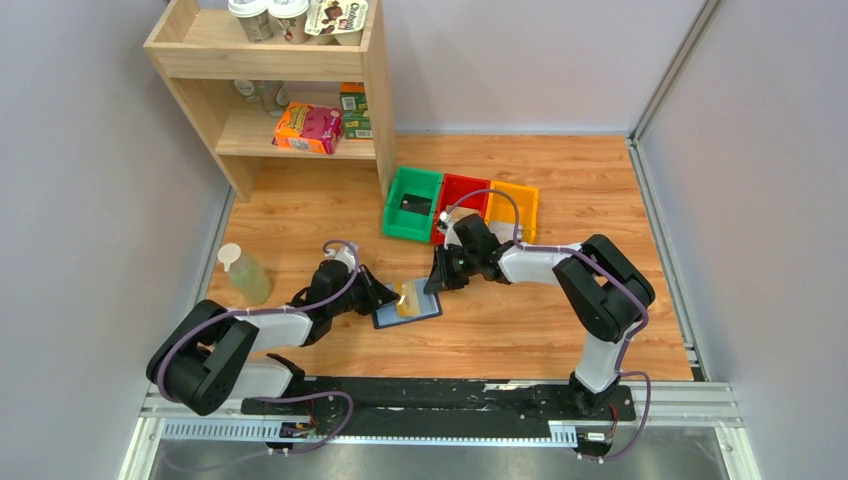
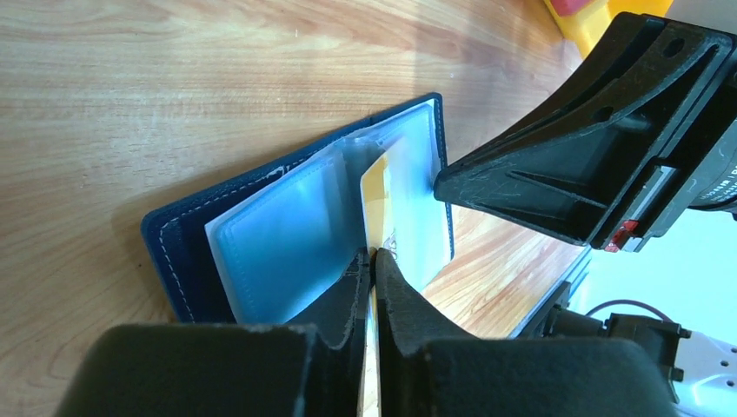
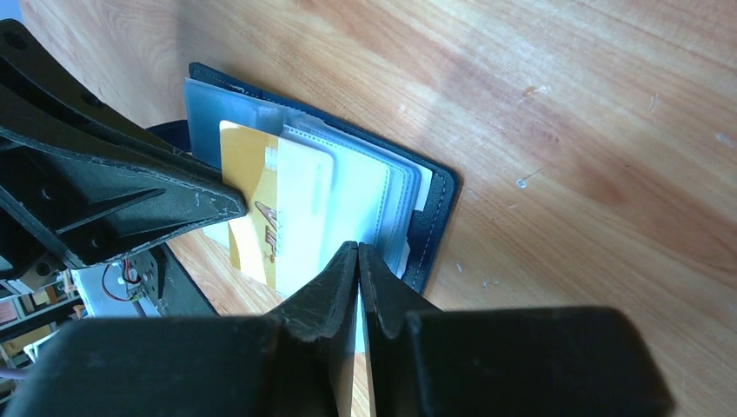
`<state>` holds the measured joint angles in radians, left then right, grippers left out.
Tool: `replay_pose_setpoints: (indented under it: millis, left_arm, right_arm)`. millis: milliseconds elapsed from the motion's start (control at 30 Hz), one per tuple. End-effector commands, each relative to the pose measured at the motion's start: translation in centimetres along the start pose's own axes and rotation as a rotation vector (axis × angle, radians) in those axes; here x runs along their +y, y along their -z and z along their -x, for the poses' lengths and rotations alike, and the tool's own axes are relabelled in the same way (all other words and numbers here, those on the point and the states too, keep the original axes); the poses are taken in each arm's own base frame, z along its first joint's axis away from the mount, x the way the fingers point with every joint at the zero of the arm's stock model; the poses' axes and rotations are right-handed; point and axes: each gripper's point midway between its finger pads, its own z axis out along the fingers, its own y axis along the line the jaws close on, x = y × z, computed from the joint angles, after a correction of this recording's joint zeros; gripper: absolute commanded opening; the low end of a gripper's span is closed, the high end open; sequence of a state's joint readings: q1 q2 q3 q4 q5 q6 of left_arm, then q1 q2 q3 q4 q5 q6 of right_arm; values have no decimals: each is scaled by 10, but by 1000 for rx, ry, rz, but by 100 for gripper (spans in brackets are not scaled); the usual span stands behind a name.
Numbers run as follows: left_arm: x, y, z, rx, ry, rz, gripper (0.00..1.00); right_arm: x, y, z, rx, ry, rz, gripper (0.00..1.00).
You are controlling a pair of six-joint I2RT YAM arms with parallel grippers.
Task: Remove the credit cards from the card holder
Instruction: Remove the credit card from the card holder.
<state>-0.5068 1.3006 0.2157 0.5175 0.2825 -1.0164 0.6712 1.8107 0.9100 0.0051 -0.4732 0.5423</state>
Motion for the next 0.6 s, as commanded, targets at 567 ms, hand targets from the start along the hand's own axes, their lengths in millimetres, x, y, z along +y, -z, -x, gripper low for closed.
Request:
replay_pose_setpoints:
  millis: [567]
  left_arm:
    - [10, -5, -12, 44, 13, 3, 0]
  right_arm:
    - [-45, -9, -31, 78, -35, -158, 12]
